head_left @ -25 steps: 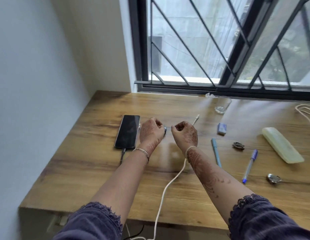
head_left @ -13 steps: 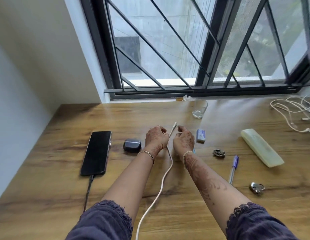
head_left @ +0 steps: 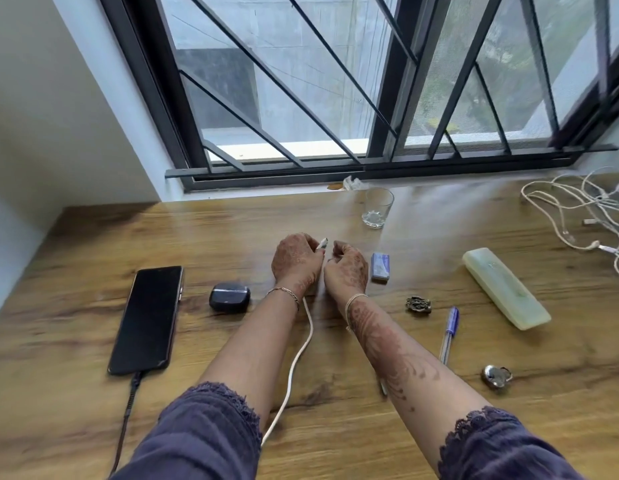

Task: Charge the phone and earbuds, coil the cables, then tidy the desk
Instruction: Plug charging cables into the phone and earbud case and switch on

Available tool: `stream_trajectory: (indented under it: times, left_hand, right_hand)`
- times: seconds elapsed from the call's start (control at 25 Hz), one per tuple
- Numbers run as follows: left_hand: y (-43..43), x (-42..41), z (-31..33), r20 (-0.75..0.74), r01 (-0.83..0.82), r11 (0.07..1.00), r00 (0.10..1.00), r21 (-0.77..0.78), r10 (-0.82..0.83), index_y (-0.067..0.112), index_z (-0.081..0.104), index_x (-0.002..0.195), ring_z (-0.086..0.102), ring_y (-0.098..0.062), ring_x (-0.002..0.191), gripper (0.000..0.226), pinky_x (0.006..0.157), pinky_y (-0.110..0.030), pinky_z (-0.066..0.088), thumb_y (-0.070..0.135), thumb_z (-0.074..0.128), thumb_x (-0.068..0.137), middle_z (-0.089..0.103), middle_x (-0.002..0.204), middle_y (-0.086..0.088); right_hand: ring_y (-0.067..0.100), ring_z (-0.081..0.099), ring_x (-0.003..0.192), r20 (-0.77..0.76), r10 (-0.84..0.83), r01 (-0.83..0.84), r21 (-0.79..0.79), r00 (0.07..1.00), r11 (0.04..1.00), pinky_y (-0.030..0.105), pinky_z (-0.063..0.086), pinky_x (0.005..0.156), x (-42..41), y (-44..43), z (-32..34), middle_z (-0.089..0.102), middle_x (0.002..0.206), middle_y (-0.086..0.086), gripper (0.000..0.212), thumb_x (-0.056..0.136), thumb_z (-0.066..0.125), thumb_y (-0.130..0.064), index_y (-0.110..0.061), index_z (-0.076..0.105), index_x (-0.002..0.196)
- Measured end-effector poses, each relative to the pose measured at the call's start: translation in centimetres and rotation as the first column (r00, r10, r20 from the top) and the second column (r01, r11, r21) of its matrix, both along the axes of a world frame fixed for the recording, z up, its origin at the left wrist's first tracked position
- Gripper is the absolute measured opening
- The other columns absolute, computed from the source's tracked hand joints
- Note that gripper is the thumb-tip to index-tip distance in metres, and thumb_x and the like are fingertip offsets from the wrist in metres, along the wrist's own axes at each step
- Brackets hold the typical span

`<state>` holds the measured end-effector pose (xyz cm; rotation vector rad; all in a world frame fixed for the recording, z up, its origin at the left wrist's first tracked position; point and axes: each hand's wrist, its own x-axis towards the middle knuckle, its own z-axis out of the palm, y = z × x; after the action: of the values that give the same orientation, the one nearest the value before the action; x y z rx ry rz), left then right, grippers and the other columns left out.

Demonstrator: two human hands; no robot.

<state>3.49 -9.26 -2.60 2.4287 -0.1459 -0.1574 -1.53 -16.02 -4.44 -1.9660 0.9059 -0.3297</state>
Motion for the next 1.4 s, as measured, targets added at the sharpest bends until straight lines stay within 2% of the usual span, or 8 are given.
stream_trajectory:
  times: [0.28, 0.48, 0.56, 0.68, 0.8, 1.04, 1.16, 1.4]
  left_hand:
    - [3.0, -1.8, 1.7, -0.016, -0.039, 0.988, 0.999, -0.147, 0.037, 0.021, 0.074, 0.097, 0.067, -0.017, 0.096, 0.02, 0.084, -0.025, 0.051, 0.033, 0.068, 0.083, 0.074, 0.099, -0.002]
    - [8.5, -3.7, 2.9, 0.005, -0.119, 0.976, 0.993, -0.183, 0.122, 0.021, 0.074, 0.094, 0.067, -0.014, 0.093, 0.017, 0.081, -0.022, 0.05, 0.032, 0.069, 0.082, 0.074, 0.096, 0.001]
    - [10.8, -4.4, 3.1, 0.007, -0.153, 0.966, 0.987, -0.208, 0.158, 0.021, 0.074, 0.091, 0.066, -0.011, 0.088, 0.016, 0.078, -0.021, 0.05, 0.032, 0.069, 0.081, 0.074, 0.093, 0.003]
    - [15.0, -5.6, 3.2, -0.023, -0.239, 0.93, 0.97, -0.279, 0.242, 0.021, 0.073, 0.088, 0.061, -0.003, 0.072, 0.016, 0.059, -0.01, 0.043, 0.033, 0.069, 0.079, 0.068, 0.076, 0.012]
    - [18.3, -6.6, 2.7, -0.073, -0.33, 0.888, 0.943, -0.319, 0.325, 0.021, 0.073, 0.085, 0.055, 0.005, 0.064, 0.017, 0.053, -0.008, 0.035, 0.036, 0.071, 0.078, 0.06, 0.066, 0.017]
    - [20.7, -8.7, -0.1, -0.214, -0.396, 0.869, 0.914, -0.298, 0.343, 0.019, 0.074, 0.081, 0.069, -0.012, 0.08, 0.018, 0.061, -0.016, 0.049, 0.036, 0.072, 0.075, 0.072, 0.075, 0.007]
    - [20.3, -9.0, -0.6, -0.237, -0.381, 0.863, 0.919, -0.333, 0.315, 0.017, 0.075, 0.082, 0.072, -0.02, 0.076, 0.02, 0.072, -0.032, 0.059, 0.034, 0.072, 0.072, 0.075, 0.077, 0.0]
    - [19.4, -9.0, -0.9, -0.35, -0.413, 0.801, 0.896, -0.433, 0.273, 0.02, 0.069, 0.081, 0.07, -0.018, 0.056, 0.003, 0.059, -0.036, 0.061, 0.023, 0.07, 0.081, 0.073, 0.069, -0.008]
  right_hand:
    - [0.018, 0.059, 0.117, -0.006, 0.116, -0.116, 0.01, 0.993, 0.993, 0.028, 0.042, 0.105, -1.0, 1.9, 0.3, 0.065, 0.124, 0.004, 0.036, 0.089, 0.055, -0.016, -0.014, 0.063, 0.124]
    - [0.01, 0.069, 0.091, 0.053, 0.389, -0.392, 0.071, 0.92, 0.917, 0.037, 0.054, 0.091, -2.4, 6.0, 0.7, 0.074, 0.1, -0.004, 0.03, 0.084, 0.068, -0.033, -0.022, 0.07, 0.112]
    - [0.011, 0.068, 0.096, 0.047, 0.463, -0.465, 0.076, 0.885, 0.882, 0.04, 0.052, 0.094, -2.9, 7.2, 0.5, 0.074, 0.1, -0.004, 0.039, 0.08, 0.072, -0.039, -0.024, 0.068, 0.115]
    - [0.011, 0.062, 0.111, -0.015, 0.513, -0.513, 0.014, 0.858, 0.858, 0.045, 0.04, 0.105, -3.1, 9.1, 0.6, 0.071, 0.111, -0.008, 0.059, 0.069, 0.077, -0.054, -0.032, 0.062, 0.122]
    - [0.012, 0.055, 0.12, -0.088, 0.543, -0.547, -0.038, 0.835, 0.836, 0.041, 0.03, 0.102, -3.1, 10.5, 1.0, 0.065, 0.123, -0.012, 0.07, 0.063, 0.078, -0.062, -0.038, 0.058, 0.125]
    - [0.022, 0.047, 0.129, -0.157, 0.536, -0.551, -0.068, 0.829, 0.832, 0.041, 0.027, 0.106, -2.1, 11.2, 0.8, 0.057, 0.134, -0.005, 0.071, 0.069, 0.079, -0.051, -0.032, 0.054, 0.132]
    - [0.023, 0.048, 0.125, -0.168, 0.528, -0.546, -0.084, 0.833, 0.834, 0.042, 0.031, 0.106, -2.0, 11.3, 0.7, 0.059, 0.13, -0.003, 0.058, 0.071, 0.079, -0.047, -0.032, 0.06, 0.124]
    - [0.018, 0.065, 0.099, 0.052, 0.578, -0.58, 0.059, 0.815, 0.812, 0.034, 0.052, 0.093, -2.1, 11.2, 1.3, 0.068, 0.112, 0.006, 0.049, 0.073, 0.083, -0.025, -0.015, 0.063, 0.117]
